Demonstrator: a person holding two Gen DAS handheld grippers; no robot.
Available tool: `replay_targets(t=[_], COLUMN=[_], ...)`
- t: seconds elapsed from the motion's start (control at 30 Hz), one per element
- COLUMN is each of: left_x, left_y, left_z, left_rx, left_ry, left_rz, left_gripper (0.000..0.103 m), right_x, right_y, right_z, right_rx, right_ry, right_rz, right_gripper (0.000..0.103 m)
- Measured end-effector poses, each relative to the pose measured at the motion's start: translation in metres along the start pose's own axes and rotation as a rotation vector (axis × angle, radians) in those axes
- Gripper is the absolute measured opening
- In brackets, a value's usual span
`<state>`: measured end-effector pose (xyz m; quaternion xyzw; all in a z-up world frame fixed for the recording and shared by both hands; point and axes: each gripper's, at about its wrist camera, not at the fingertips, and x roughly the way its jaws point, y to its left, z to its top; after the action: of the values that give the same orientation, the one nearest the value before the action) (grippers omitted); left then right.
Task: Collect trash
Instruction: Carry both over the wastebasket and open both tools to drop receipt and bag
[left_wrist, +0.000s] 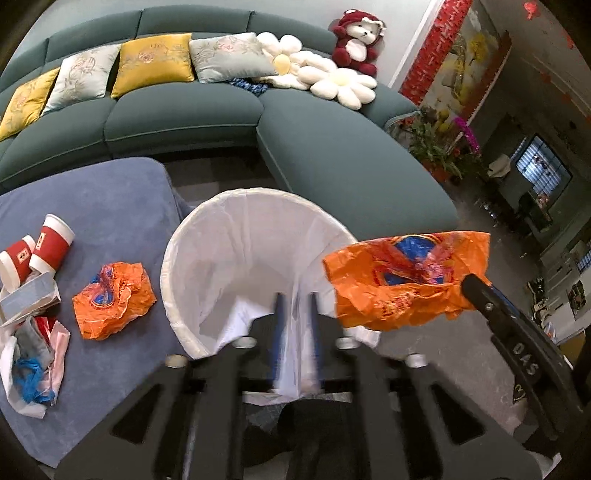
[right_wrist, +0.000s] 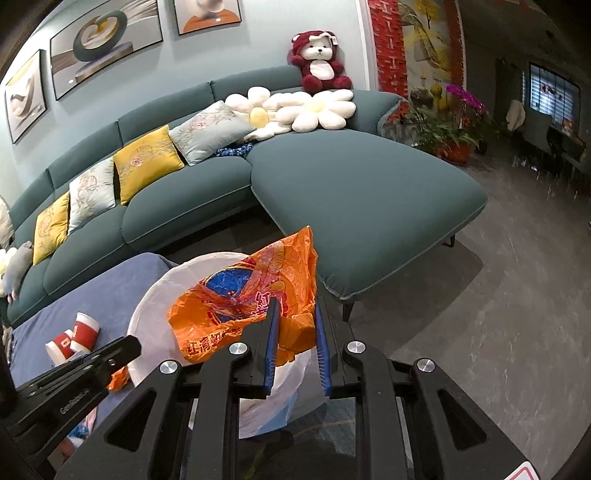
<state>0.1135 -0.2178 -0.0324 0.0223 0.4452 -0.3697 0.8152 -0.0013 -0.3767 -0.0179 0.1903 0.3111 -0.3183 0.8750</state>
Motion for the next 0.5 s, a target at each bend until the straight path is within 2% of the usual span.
replay_targets(t=[0.03, 0.07, 0.17, 0.5], left_x=[0.000, -0.001, -0.004, -0.023], left_y=[0.001, 0.003, 0.010, 0.053], left_z=[0.000, 0.000, -0.001, -0.011], left_rx=[-0.006, -0.012, -0.022, -0.114], left_ry=[-0.005, -0.014, -0.033, -0.050], left_rz=[0.013, 0.025, 0.056, 0.145], left_gripper=[0.042, 0.049, 0.052, 0.052], right_x=[0.003, 0.003, 0.008, 0.019], right_y=[0.000, -0.001, 0.004, 0.035], right_z=[0.001, -0.001, -0.002, -0.001], right_rx=[0.000, -0.001, -0.005, -0.045], right_ry=[0.003, 0.003, 0.008, 0.018], right_rz=[0.001, 0.003, 0.013, 0.065], right_gripper=[0.017, 0.017, 0.017, 0.018])
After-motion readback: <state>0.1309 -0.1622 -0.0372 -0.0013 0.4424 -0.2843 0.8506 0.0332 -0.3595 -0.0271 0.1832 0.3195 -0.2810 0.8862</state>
